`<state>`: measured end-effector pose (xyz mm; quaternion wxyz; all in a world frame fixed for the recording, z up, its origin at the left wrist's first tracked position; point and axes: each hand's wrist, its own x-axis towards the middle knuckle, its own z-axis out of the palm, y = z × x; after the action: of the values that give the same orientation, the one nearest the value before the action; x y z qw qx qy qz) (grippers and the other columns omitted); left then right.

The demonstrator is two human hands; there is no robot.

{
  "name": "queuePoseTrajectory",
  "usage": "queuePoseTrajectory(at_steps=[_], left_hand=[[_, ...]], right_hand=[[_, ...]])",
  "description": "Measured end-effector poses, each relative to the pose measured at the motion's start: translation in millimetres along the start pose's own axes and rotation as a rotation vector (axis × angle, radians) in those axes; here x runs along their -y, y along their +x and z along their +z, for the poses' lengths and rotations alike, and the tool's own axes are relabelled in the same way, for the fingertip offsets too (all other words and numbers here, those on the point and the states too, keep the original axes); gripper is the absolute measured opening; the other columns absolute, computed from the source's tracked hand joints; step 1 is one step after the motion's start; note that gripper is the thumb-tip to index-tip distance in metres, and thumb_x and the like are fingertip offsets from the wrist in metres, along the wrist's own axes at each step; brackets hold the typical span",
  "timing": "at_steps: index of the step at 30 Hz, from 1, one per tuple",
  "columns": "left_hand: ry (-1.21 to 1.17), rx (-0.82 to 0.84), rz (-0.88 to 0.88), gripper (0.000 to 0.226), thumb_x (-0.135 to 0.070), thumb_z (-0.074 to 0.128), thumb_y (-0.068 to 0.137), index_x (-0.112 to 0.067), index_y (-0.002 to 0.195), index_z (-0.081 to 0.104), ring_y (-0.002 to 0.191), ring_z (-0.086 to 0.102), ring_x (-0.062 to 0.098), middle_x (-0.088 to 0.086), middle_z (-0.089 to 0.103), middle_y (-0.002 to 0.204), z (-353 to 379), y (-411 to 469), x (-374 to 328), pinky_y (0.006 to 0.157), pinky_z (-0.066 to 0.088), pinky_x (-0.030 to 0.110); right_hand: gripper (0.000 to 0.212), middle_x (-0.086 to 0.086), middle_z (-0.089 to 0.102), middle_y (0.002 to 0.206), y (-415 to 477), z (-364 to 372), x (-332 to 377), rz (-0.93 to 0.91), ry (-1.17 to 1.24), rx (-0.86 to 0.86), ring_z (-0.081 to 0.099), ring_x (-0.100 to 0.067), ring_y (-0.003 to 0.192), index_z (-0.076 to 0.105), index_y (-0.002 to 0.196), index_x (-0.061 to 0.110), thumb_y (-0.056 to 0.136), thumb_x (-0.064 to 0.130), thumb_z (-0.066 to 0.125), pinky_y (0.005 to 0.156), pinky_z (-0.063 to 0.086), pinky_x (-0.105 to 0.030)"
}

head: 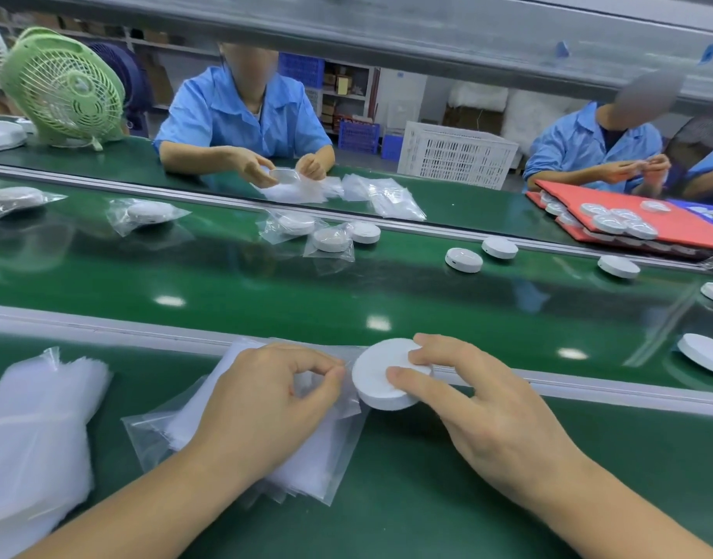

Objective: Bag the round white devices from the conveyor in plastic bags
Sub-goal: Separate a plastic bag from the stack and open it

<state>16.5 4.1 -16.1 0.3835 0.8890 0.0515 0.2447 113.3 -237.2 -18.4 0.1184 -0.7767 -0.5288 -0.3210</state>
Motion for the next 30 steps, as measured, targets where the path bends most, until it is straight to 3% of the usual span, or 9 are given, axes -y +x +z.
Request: queuePoseTrajectory(at_steps=[4,11,13,16,19,21,23,26,30], left_hand=[[0.020,-0.014,-0.009,0.023,-0.060,0.052,0.079,-0.054,0.091,0.071,0.097,0.061,-0.016,-0.047,0.063,0.088,1.1,-0.9,0.2,0.084,0.055,0.026],[-0.105,-0.034,-0.033,0.010,-0.047,0.066,0.085,-0.051,0.087,0.074,0.087,0.067,-0.008,-0.039,0.068,0.088,2.6,0.7,-0.3,0.072,0.052,0.017],[-0.249,0.062,0.001,0.012,-0.048,0.071,0.083,-0.051,0.094,0.075,0.094,0.067,-0.007,-0.033,0.071,0.094,1.9,-1.1,-3.7,0.079,0.051,0.017],[-0.311,0.243,0.093,0.049,-0.055,0.085,0.067,-0.053,0.112,0.068,0.109,0.063,-0.006,-0.031,0.070,0.110,1.5,-5.2,-8.4,0.093,0.046,0.013],[-0.285,0.093,0.159,0.053,-0.039,0.089,0.072,-0.050,0.117,0.063,0.107,0.064,-0.006,-0.031,0.068,0.111,8.4,-5.5,-13.1,0.087,0.043,0.004],[-0.343,-0.037,0.168,0.045,-0.038,0.082,0.077,-0.050,0.116,0.062,0.104,0.065,-0.003,-0.029,0.068,0.113,10.0,-1.1,-19.7,0.081,0.047,0.006],[-0.443,-0.103,0.157,0.031,-0.038,0.075,0.084,-0.046,0.112,0.064,0.097,0.069,0.004,-0.020,0.071,0.109,6.8,9.8,-25.5,0.075,0.056,0.018],[-0.455,-0.108,0.109,0.009,-0.033,0.066,0.095,-0.036,0.102,0.067,0.093,0.071,0.010,-0.013,0.074,0.099,-3.3,35.3,-30.4,0.079,0.059,0.034],[-0.116,-0.024,0.063,0.033,-0.054,0.054,0.092,-0.045,0.124,0.050,0.120,0.047,-0.008,-0.029,0.052,0.125,-20.7,49.9,-19.7,0.099,0.044,0.025]], right_hand=[[0.051,-0.007,0.051,0.132,2.4,-1.7,-0.5,0.010,-0.022,-0.081,0.057,-0.030,0.131,0.058,0.136,0.021,0.096,-0.008,0.046,0.092,0.057,-0.046],[0.059,-0.015,0.069,0.117,10.1,-3.7,3.4,-0.103,-0.084,-0.057,0.062,-0.032,0.121,0.076,0.121,0.013,0.110,0.005,0.019,0.080,0.059,-0.044],[0.046,-0.012,0.070,0.118,7.7,-2.0,7.6,-0.066,0.028,-0.063,0.066,-0.030,0.118,0.073,0.124,0.016,0.109,0.006,0.030,0.079,0.059,-0.042],[0.019,0.012,0.070,0.114,10.4,0.2,19.2,0.149,0.364,-0.207,0.069,-0.009,0.108,0.066,0.115,0.026,0.096,0.025,0.067,0.087,0.056,-0.029],[0.023,0.022,0.071,0.114,19.3,1.6,31.3,0.401,0.635,-0.275,0.062,-0.007,0.123,0.072,0.105,0.038,0.085,0.047,0.077,0.098,0.051,-0.024],[0.037,0.022,0.065,0.131,32.2,0.7,34.8,0.518,0.834,-0.167,0.054,-0.009,0.134,0.072,0.113,0.047,0.078,0.059,0.079,0.103,0.049,-0.030],[0.045,0.015,0.070,0.125,53.2,-1.0,30.7,0.587,1.067,-0.097,0.066,-0.005,0.117,0.073,0.114,0.048,0.072,0.054,0.087,0.091,0.057,-0.030],[0.021,0.012,0.079,0.090,89.7,1.7,11.1,0.601,1.026,-0.129,0.071,-0.003,0.079,0.080,0.095,0.041,0.075,0.044,0.086,0.072,0.055,-0.018],[0.013,0.021,0.074,0.074,126.6,31.4,-28.5,0.658,0.822,-0.033,0.056,0.004,0.060,0.079,0.076,0.037,0.083,0.028,0.084,0.059,0.043,-0.008]])
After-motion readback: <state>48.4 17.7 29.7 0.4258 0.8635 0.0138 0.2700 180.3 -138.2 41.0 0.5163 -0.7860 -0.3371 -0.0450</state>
